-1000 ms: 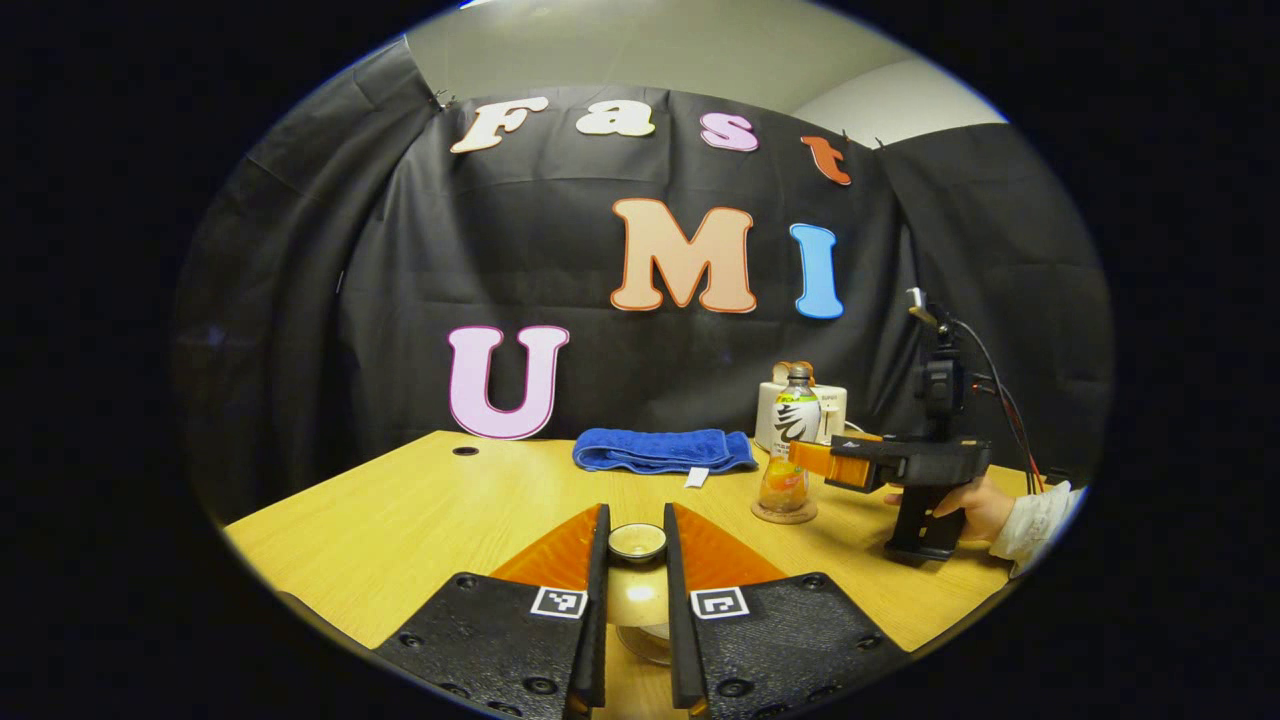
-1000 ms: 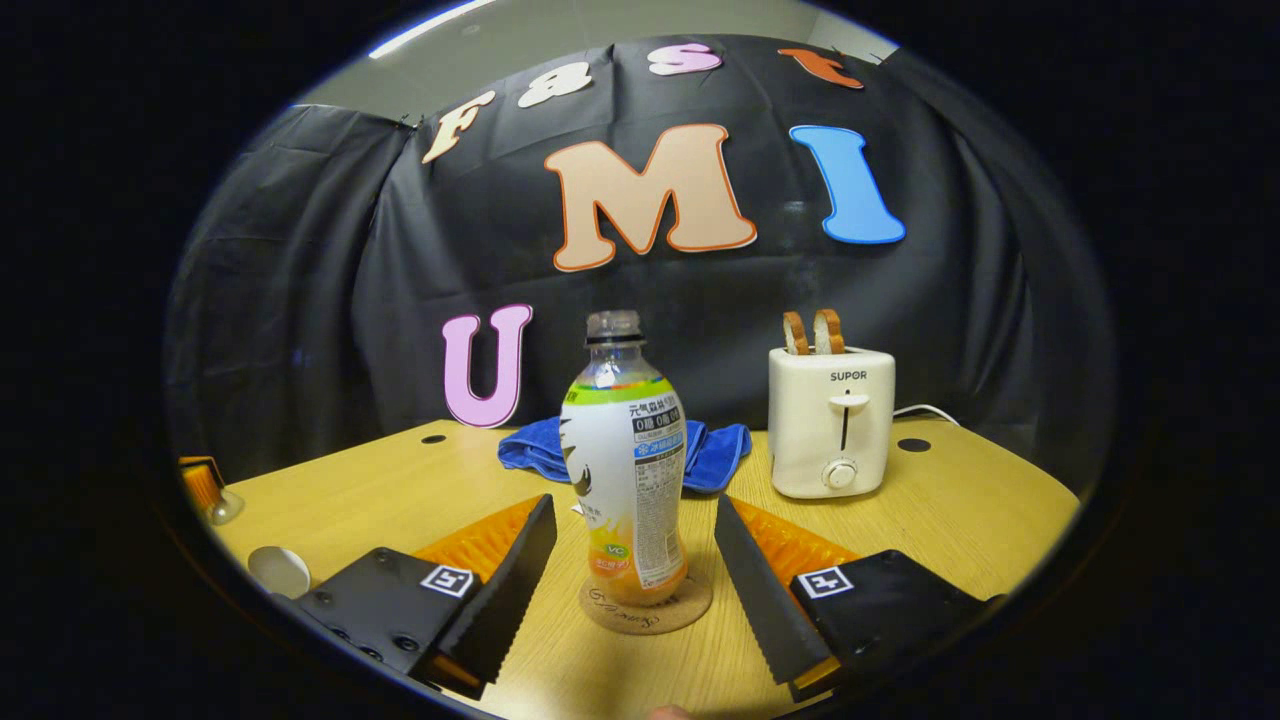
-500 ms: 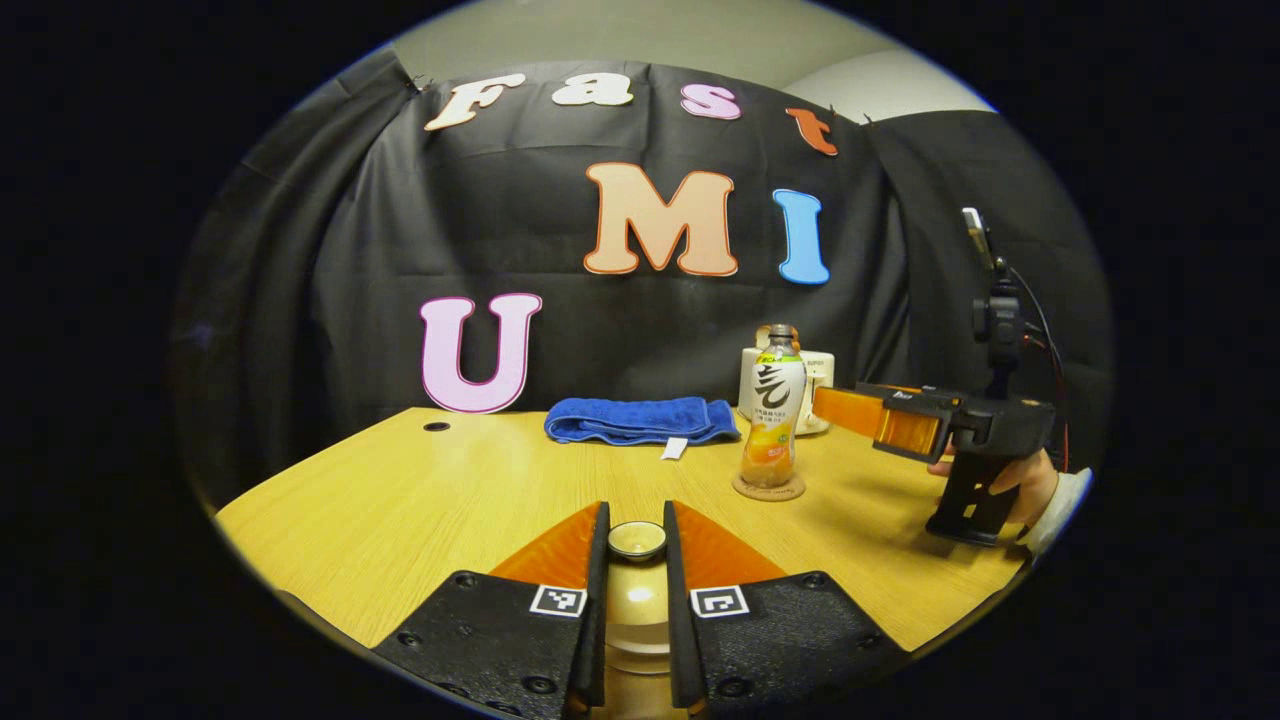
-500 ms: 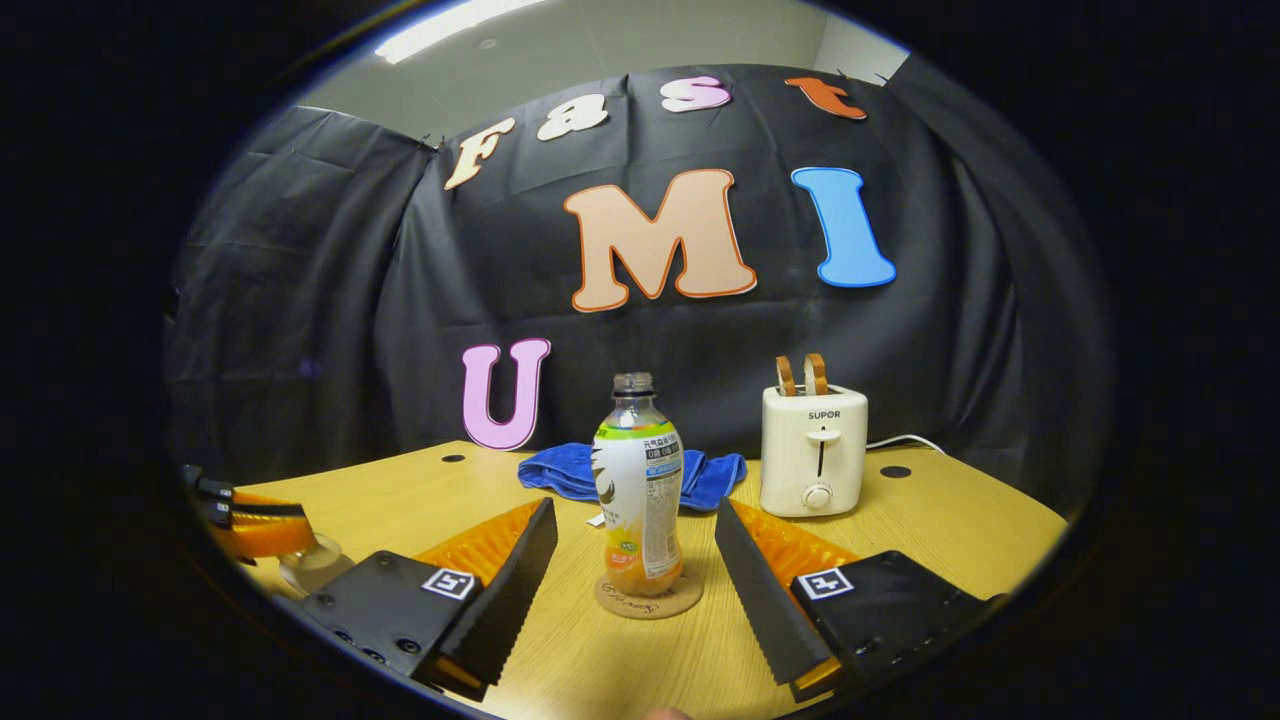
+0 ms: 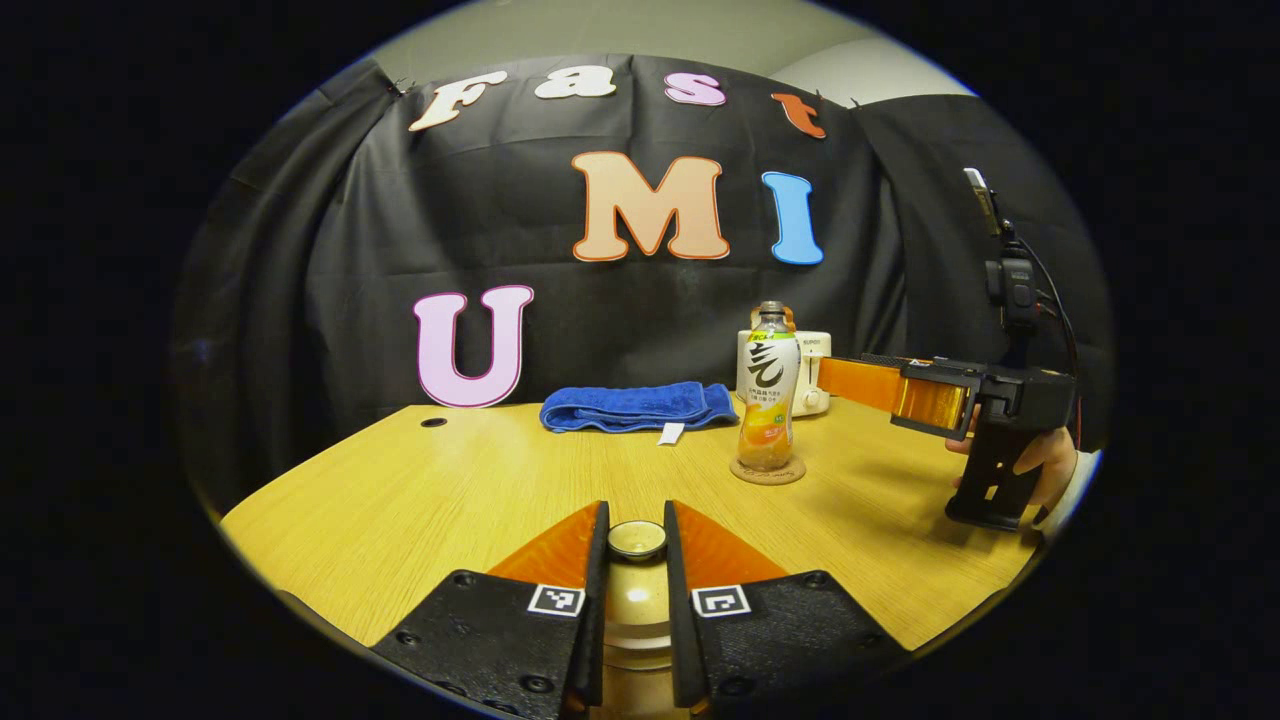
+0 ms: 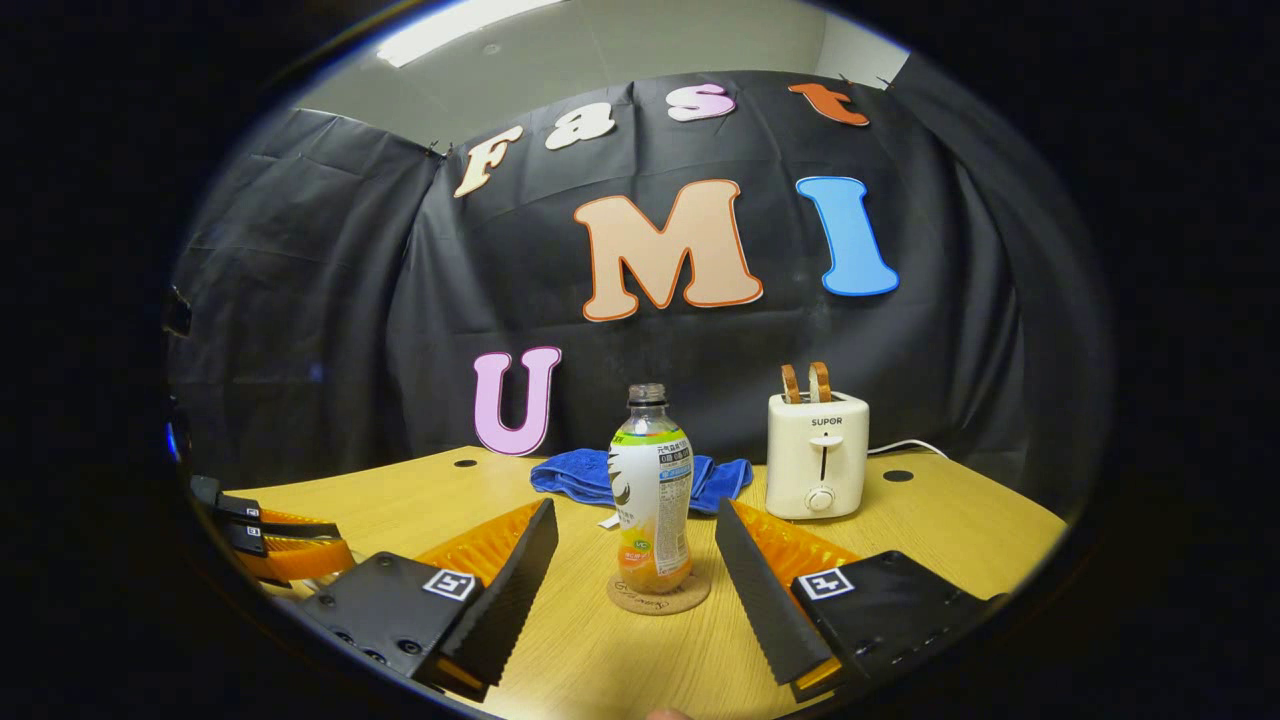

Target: Open the teacup lid with one hand, grasp the water bottle and pour water into the teacup with the other hand; after pouring, place the water bottle on the coaster and then close the teacup lid.

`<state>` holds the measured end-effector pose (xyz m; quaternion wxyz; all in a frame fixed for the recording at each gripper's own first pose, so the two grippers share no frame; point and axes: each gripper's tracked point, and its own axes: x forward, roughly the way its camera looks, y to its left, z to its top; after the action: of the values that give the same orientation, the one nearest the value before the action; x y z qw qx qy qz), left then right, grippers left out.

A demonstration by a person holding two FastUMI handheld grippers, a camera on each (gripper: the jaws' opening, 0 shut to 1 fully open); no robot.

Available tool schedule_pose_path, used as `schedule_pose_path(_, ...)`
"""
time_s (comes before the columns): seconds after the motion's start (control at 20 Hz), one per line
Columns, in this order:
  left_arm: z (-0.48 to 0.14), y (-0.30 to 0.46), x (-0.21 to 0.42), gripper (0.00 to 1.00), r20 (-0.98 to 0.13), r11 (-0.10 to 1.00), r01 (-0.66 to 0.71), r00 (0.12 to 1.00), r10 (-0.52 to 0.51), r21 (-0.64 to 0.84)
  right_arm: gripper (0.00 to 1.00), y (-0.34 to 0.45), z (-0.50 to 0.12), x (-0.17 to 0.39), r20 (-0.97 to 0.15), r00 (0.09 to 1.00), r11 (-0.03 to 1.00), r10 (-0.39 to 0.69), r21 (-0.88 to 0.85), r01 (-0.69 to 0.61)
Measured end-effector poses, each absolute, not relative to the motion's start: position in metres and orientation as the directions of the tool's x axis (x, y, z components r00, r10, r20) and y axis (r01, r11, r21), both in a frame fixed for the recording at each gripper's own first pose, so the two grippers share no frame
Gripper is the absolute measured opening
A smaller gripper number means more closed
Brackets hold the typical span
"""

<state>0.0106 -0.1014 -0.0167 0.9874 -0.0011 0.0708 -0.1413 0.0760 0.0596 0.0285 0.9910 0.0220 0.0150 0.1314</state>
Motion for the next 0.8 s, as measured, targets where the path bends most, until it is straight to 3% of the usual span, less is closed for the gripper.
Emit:
schedule_pose_path(0.15,-0.02,-0.103,0.009,0.27,-0.15,0.96,0.278,0.948,-0.28,-0.031,0.99,0.059,0.031,0.072,-0.02,0.965,0.964,0.261,0.049,-0.26)
schedule_pose_path(0.35,-0.017,-0.098,0.007,0.38,-0.144,0.966,0.258,0.955,-0.257,-0.014,0.98,0.056,0.037,0.064,-0.012,0.966,0.965,0.259,0.049,-0.258)
schedule_pose_path(0.5,-0.008,-0.092,0.006,0.75,-0.114,0.974,0.225,0.968,-0.224,-0.005,0.99,0.055,0.042,0.052,0.001,0.966,0.964,0.259,0.069,-0.258)
schedule_pose_path(0.6,-0.001,-0.087,0.003,0.92,-0.089,0.981,0.196,0.977,-0.195,0.0,0.98,0.053,0.044,0.041,0.008,0.968,0.964,0.251,0.083,-0.251)
schedule_pose_path(0.8,0.009,-0.081,-0.004,0.96,-0.041,0.988,0.153,0.987,-0.153,0.008,1.0,0.04,0.041,0.017,0.015,0.98,0.977,0.197,0.078,-0.197)
